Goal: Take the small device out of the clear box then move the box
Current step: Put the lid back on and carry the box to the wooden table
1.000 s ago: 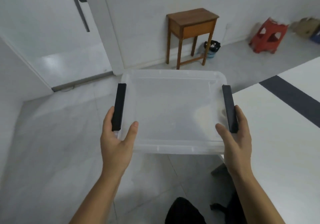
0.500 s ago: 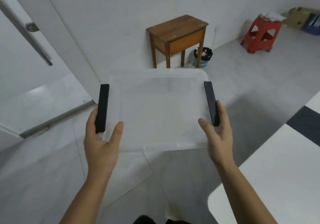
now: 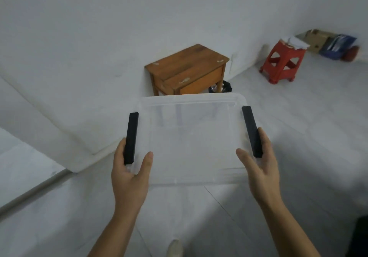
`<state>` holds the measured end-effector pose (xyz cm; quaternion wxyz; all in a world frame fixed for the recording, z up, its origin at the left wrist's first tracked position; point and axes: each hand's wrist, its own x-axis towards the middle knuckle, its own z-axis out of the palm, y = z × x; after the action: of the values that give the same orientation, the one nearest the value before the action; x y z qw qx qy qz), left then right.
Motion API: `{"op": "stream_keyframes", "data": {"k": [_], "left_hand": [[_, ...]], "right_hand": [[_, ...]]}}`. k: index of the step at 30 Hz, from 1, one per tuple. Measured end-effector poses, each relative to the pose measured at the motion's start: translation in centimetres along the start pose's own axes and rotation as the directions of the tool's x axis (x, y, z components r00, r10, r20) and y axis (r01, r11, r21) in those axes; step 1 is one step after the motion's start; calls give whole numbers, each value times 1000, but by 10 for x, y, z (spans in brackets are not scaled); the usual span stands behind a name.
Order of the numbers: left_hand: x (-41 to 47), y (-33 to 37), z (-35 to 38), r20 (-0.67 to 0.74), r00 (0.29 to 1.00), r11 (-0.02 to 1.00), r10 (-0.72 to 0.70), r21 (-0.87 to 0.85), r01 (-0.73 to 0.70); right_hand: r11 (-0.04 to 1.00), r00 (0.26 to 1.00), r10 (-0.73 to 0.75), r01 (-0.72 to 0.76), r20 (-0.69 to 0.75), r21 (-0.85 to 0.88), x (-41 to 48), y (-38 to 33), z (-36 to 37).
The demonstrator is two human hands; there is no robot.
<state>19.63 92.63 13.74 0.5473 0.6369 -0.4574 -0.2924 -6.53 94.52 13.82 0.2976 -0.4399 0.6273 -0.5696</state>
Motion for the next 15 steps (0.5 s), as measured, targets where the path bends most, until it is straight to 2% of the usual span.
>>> {"op": "stream_keyframes", "data": {"k": [5, 8, 12, 15], "left_hand": [[111, 31, 108, 188, 981, 999, 49, -5, -49], [168, 29, 171, 240, 969, 999, 52, -4, -53], [240, 22, 256, 224, 973, 998, 51, 22, -57], [296, 27, 310, 152, 988, 998, 23, 52, -32]], "right_hand": [[997, 982, 38, -50, -187, -56, 111, -2, -4], [995, 969, 66, -81, -238, -57, 177, 15, 2], [993, 966, 105, -112, -236, -19, 284, 53, 21], [988, 975, 152, -155, -160, -8, 379, 66, 37]]}}
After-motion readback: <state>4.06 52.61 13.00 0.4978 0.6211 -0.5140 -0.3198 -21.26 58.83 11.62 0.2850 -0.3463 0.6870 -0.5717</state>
